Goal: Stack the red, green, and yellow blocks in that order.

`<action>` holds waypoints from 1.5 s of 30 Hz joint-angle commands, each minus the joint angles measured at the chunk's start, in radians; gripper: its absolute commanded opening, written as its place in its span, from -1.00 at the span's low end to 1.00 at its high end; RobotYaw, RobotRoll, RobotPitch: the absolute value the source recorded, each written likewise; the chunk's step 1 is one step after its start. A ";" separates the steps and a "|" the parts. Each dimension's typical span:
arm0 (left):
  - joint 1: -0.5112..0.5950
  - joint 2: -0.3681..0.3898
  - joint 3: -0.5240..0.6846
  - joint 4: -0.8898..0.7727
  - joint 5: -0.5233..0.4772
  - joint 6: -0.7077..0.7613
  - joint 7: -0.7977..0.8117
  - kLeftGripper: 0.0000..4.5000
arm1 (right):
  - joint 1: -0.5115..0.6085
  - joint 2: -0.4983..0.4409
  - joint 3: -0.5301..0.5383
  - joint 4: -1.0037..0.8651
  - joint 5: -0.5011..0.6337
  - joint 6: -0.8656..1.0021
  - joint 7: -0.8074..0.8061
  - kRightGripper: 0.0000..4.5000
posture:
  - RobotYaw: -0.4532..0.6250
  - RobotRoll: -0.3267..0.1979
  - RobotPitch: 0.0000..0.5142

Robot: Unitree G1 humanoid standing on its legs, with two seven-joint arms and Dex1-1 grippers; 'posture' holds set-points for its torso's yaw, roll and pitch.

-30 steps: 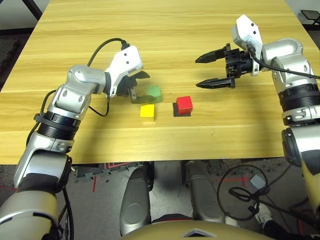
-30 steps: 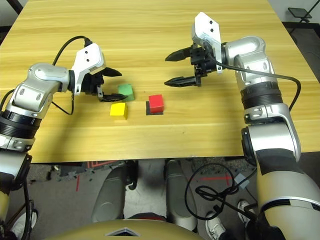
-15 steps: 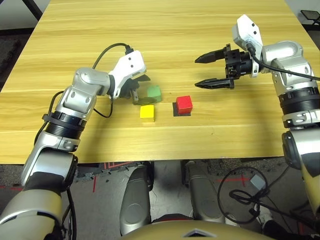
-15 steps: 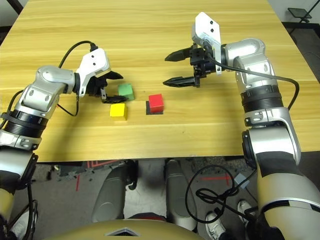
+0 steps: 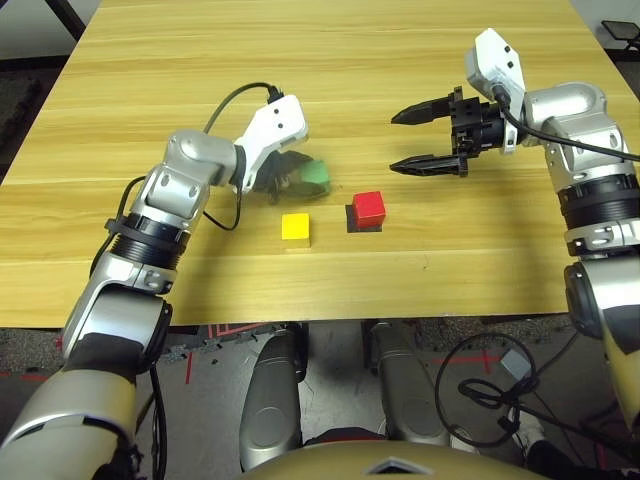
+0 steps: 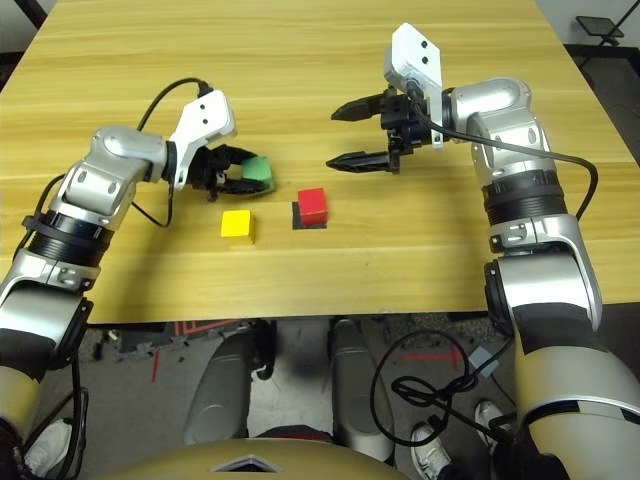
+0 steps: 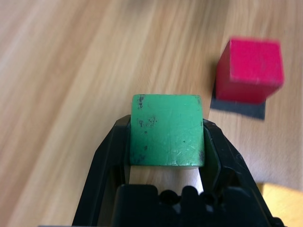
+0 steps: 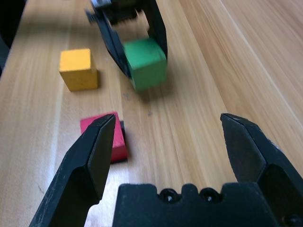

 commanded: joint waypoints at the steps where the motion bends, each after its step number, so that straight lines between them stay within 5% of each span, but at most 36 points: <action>1: -0.020 0.002 -0.016 -0.145 -0.039 0.184 -0.006 -0.07 | 0.039 -0.019 -0.013 0.016 -0.005 -0.021 0.005 1.00 | 0.36 0.33 -0.10; 11: -0.077 -0.053 -0.060 -0.353 -0.125 0.455 0.045 -0.07 | 0.133 -0.029 -0.051 -0.010 0.086 -0.050 0.139 1.00 | 0.35 0.46 -0.04; 20: -0.069 -0.130 -0.092 -0.330 -0.140 0.472 0.127 -0.07 | 0.173 -0.076 -0.046 -0.066 0.160 -0.044 0.168 1.00 | 0.27 0.47 0.01; 45: 0.003 -0.107 -0.137 -0.294 -0.144 0.371 0.151 -0.07 | 0.124 -0.106 -0.058 -0.058 0.182 -0.032 0.168 1.00 | 0.21 0.43 0.04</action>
